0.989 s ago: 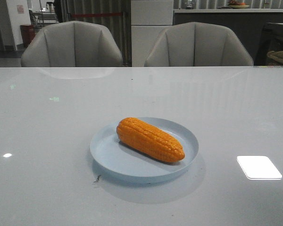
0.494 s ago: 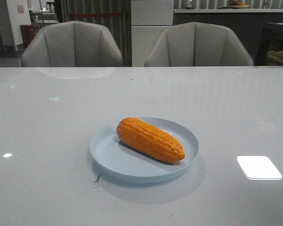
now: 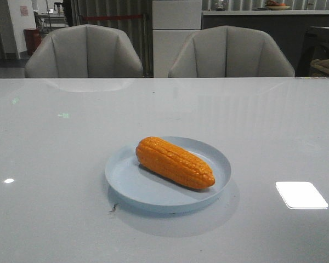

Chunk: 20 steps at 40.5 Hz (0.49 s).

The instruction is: Place corn on plate with both arms

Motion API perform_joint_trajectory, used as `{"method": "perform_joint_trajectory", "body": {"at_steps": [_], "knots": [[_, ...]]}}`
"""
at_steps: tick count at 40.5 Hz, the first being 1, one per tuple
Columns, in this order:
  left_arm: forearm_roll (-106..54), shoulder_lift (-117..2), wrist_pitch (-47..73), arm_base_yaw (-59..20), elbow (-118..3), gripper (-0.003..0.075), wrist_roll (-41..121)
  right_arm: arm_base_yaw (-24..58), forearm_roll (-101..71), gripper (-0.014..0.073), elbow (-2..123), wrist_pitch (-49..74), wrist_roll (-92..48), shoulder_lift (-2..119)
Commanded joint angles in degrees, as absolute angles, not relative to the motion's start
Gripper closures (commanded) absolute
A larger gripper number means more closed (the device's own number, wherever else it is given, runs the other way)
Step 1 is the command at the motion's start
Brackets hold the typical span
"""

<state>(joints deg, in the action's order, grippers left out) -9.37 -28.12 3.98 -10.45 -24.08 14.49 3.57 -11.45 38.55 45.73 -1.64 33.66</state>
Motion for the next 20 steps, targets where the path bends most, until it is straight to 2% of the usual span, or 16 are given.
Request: {"method": "perform_joint_trajectory", "body": {"at_steps": [1,4,14,20], "knots": [[-9.5,-27.5,-5.0,-10.4,-23.6,0.0517,14.3,3.1,-12.2,0.0085,39.9,41.4,-1.8,33.7],[-9.5,-25.4,-8.3,-10.4,-20.2,0.0629,14.3,3.1,-12.2,0.0085,39.9,41.5,-1.8,33.7],[-9.5,-20.2,-27.8,-9.6,-7.0,0.0621,14.3,3.1,-12.2,0.0085,39.9,41.5,-1.8,33.7],[-10.4,-19.6,-32.2,-9.6,-4.9,0.0621,14.3,3.1,-12.2,0.0085,39.9,41.5,-1.8,33.7]]}}
